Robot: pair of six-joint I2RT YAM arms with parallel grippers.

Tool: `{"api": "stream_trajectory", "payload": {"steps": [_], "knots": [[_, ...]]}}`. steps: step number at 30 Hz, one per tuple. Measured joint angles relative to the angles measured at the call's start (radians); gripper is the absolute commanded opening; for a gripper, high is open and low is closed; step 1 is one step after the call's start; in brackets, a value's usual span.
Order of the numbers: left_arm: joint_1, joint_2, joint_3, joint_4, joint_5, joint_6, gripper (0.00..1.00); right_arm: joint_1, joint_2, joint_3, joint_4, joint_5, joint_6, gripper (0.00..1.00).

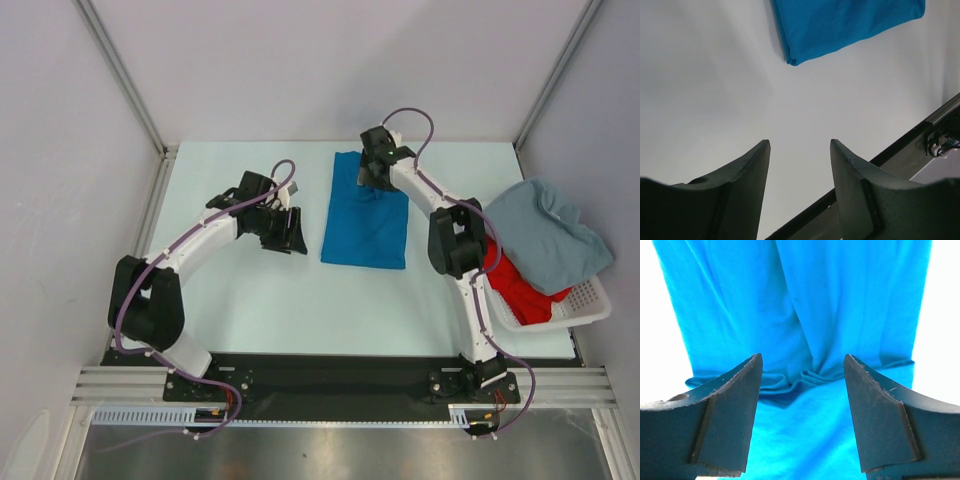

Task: Fold and stack the t-shirts
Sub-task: Fold the tshirt

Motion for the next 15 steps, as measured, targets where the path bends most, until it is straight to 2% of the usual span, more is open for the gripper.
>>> {"api": "stream_trajectory", "payload": {"steps": [3, 7, 8, 10, 11, 14, 15], "knots": [[0.0, 0.0, 0.0, 0.003, 0.003, 0.0, 0.57, -0.001, -0.032, -0.026, -0.005, -0.01, -0.005, 0.69], [0.001, 0.013, 0.0, 0.021, 0.027, 0.0, 0.55, 0.01, -0.172, -0.256, 0.005, -0.039, 0.0, 0.61], [0.001, 0.023, 0.0, 0.034, 0.038, -0.002, 0.52, 0.011, -0.21, -0.311, 0.0, -0.063, 0.009, 0.53], [0.001, 0.055, 0.0, 0.067, 0.079, -0.014, 0.44, 0.015, -0.277, -0.402, -0.002, -0.126, 0.025, 0.44], [0.001, 0.076, 0.0, 0.094, 0.105, -0.027, 0.35, 0.014, -0.308, -0.437, 0.0, -0.15, 0.032, 0.4], [0.0, 0.156, -0.001, 0.203, 0.195, -0.085, 0.23, -0.007, -0.43, -0.582, 0.027, -0.26, 0.035, 0.13], [-0.001, 0.179, -0.001, 0.242, 0.22, -0.107, 0.2, -0.02, -0.472, -0.631, 0.035, -0.307, 0.035, 0.06]]}}
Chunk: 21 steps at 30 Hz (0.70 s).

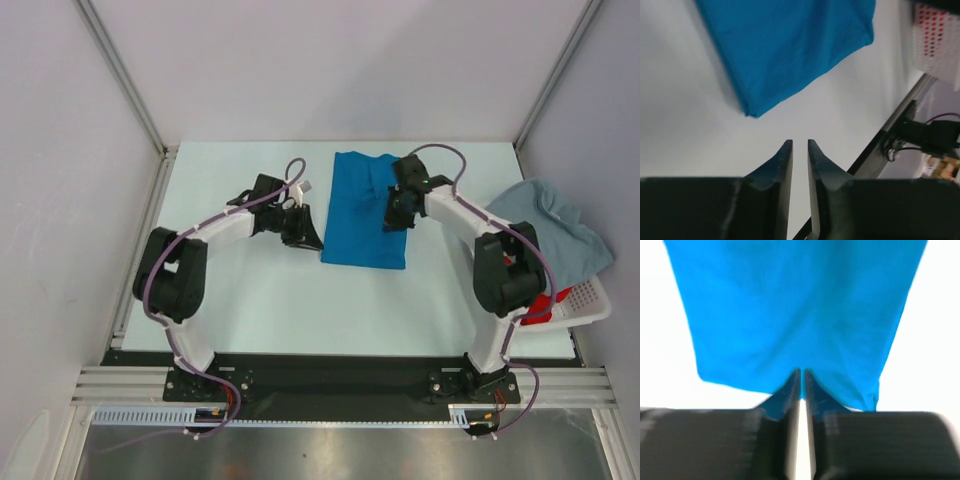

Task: Fold and stack the t-shirts
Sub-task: Fold the tshirt

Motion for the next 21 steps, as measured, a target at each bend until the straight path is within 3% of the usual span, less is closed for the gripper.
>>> {"api": "stream_trajectory", "payload": {"steps": [2, 5, 11, 16, 21], "knots": [[-0.007, 0.051, 0.001, 0.086, 0.05, -0.055, 0.16, -0.04, -0.061, -0.08, 0.026, -0.103, -0.003, 0.0], [-0.016, 0.133, 0.037, 0.174, 0.091, -0.116, 0.1, -0.129, -0.1, -0.166, 0.072, -0.285, -0.016, 0.0], [-0.023, 0.291, 0.115, 0.217, 0.094, -0.175, 0.1, -0.232, -0.035, -0.208, 0.095, -0.52, -0.085, 0.0], [-0.024, 0.343, 0.115, 0.199, 0.086, -0.184, 0.09, -0.246, 0.025, -0.242, 0.092, -0.611, -0.138, 0.0], [-0.025, 0.359, 0.115, 0.179, 0.085, -0.174, 0.09, -0.273, 0.027, -0.312, 0.054, -0.545, -0.18, 0.0]]}}
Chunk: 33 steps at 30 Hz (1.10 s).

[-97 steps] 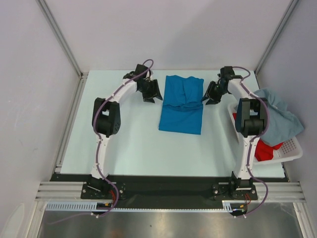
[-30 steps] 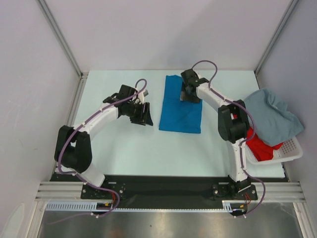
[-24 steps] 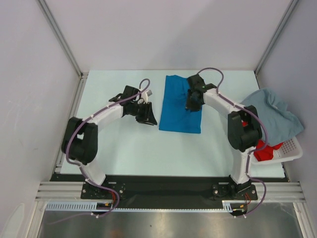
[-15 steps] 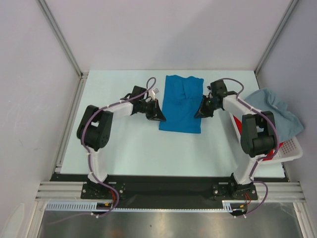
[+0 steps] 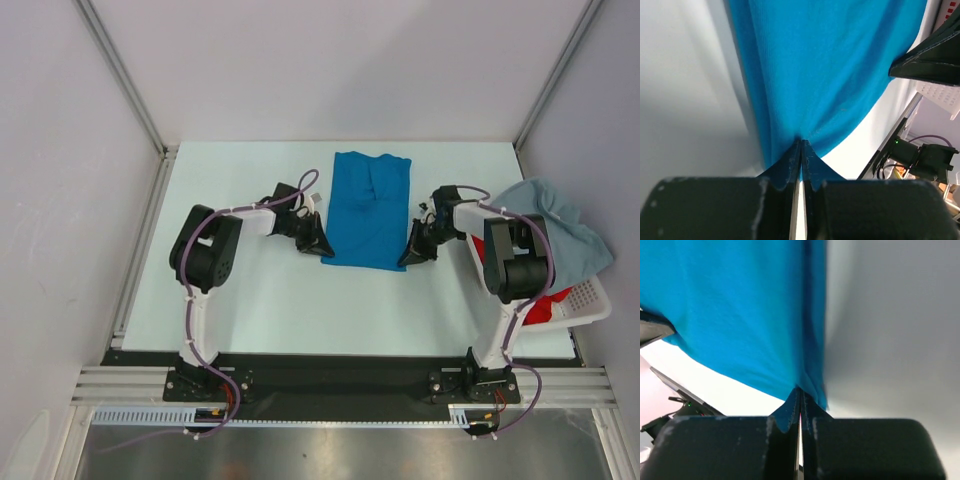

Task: Fold and stack the t-shirts
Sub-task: Fold the tshirt

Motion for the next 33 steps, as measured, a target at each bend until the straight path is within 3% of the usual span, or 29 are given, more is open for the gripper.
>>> {"api": "stream_trajectory", "payload": {"steps": [6, 12, 17, 23, 33], "knots": [[-0.008, -0.009, 0.019, -0.049, -0.023, 0.05, 0.19, -0.02, -0.045, -0.022, -0.035, 0.098, -0.002, 0.0], [-0.044, -0.095, 0.025, -0.175, -0.134, 0.128, 0.29, 0.003, -0.129, -0.026, -0.085, 0.193, -0.008, 0.0], [-0.051, -0.158, 0.035, -0.2, -0.142, 0.151, 0.24, 0.063, -0.156, 0.0, -0.063, 0.186, 0.016, 0.01], [-0.051, -0.066, 0.042, -0.149, -0.105, 0.148, 0.18, 0.081, -0.069, 0.031, 0.019, 0.146, 0.055, 0.02], [-0.048, -0.072, 0.054, -0.118, -0.095, 0.122, 0.23, 0.057, -0.014, 0.126, 0.113, 0.046, 0.116, 0.12]]}}
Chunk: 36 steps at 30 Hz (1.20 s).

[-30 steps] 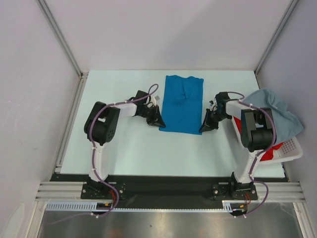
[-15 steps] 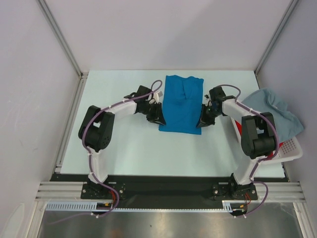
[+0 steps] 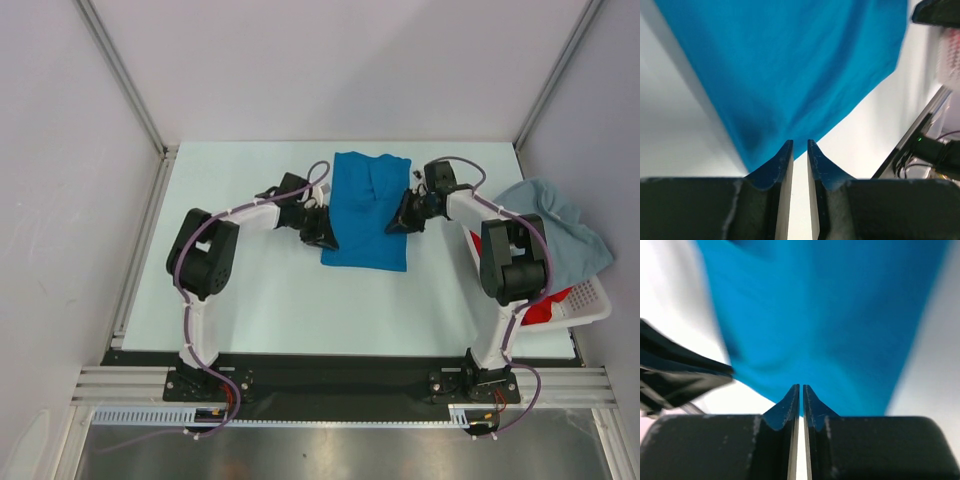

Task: Fold and stack the t-shirts
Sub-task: Fold the tshirt

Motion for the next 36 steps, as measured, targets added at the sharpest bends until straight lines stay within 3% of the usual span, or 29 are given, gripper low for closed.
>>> {"api": "stream_trajectory", "payload": {"steps": [6, 12, 17, 21, 26, 29, 31, 36], "knots": [[0.003, 0.014, 0.129, 0.044, 0.018, -0.051, 0.22, 0.023, 0.067, 0.086, 0.244, -0.125, 0.176, 0.1], [0.005, 0.015, 0.088, 0.088, 0.036, -0.095, 0.23, 0.041, 0.288, 0.154, 0.472, -0.2, 0.339, 0.07], [0.006, -0.031, -0.006, 0.036, 0.028, -0.085, 0.32, 0.036, 0.428, 0.236, 0.546, -0.25, 0.42, 0.08], [0.008, -0.153, -0.072, -0.027, 0.018, -0.061, 0.44, 0.016, 0.508, 0.383, 0.579, -0.237, 0.437, 0.17], [0.013, -0.224, -0.082, -0.042, 0.008, -0.034, 0.54, -0.008, 0.525, 0.479, 0.491, -0.211, 0.397, 0.26], [0.022, -0.217, -0.082, -0.067, -0.013, -0.016, 0.57, -0.015, 0.483, 0.486, 0.349, -0.179, 0.311, 0.44], [0.031, -0.209, -0.083, -0.084, -0.031, -0.008, 0.59, -0.013, 0.428, 0.485, 0.216, -0.143, 0.231, 0.56], [0.046, -0.201, -0.1, -0.096, -0.061, 0.002, 0.59, -0.011, 0.17, 0.422, -0.079, -0.04, 0.02, 0.63]]}}
